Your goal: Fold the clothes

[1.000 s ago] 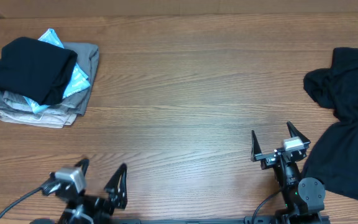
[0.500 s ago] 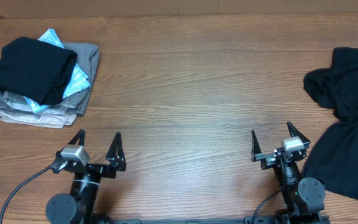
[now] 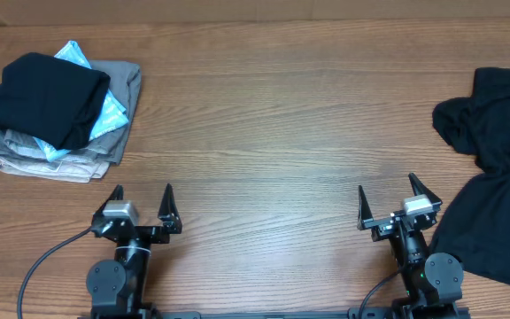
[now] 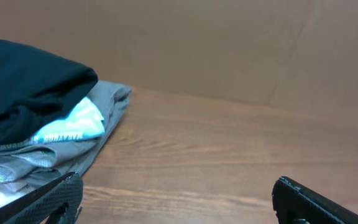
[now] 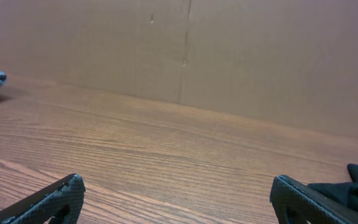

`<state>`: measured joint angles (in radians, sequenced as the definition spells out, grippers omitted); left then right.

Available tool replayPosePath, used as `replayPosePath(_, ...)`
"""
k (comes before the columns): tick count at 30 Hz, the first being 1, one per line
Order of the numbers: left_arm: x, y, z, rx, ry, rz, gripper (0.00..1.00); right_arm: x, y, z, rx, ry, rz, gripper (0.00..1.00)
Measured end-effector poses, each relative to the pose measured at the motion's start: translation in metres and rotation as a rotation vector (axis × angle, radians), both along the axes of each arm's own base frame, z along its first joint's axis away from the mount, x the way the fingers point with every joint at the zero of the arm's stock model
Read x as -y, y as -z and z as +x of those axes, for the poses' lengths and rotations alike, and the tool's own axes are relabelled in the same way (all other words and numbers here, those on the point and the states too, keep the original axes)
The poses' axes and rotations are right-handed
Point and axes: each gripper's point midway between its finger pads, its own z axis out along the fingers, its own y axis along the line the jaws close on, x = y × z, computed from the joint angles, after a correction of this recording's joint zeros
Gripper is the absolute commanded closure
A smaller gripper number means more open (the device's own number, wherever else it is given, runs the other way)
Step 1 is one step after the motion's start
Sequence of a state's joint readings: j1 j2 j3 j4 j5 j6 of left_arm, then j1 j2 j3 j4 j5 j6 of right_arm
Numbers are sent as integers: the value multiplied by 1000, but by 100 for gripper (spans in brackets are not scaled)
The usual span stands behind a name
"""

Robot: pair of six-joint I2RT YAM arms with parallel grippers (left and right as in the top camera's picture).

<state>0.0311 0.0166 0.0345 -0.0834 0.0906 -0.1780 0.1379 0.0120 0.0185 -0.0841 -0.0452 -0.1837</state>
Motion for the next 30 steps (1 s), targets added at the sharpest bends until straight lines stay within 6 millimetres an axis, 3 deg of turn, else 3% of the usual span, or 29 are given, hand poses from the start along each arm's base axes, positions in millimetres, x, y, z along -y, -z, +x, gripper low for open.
replayPosePath(12,8,8,0,-1,46,193,0,0,0,0,0,0,0,0)
replayPosePath(30,8,8,0,1,44,215,0,0,0,0,0,0,0,0)
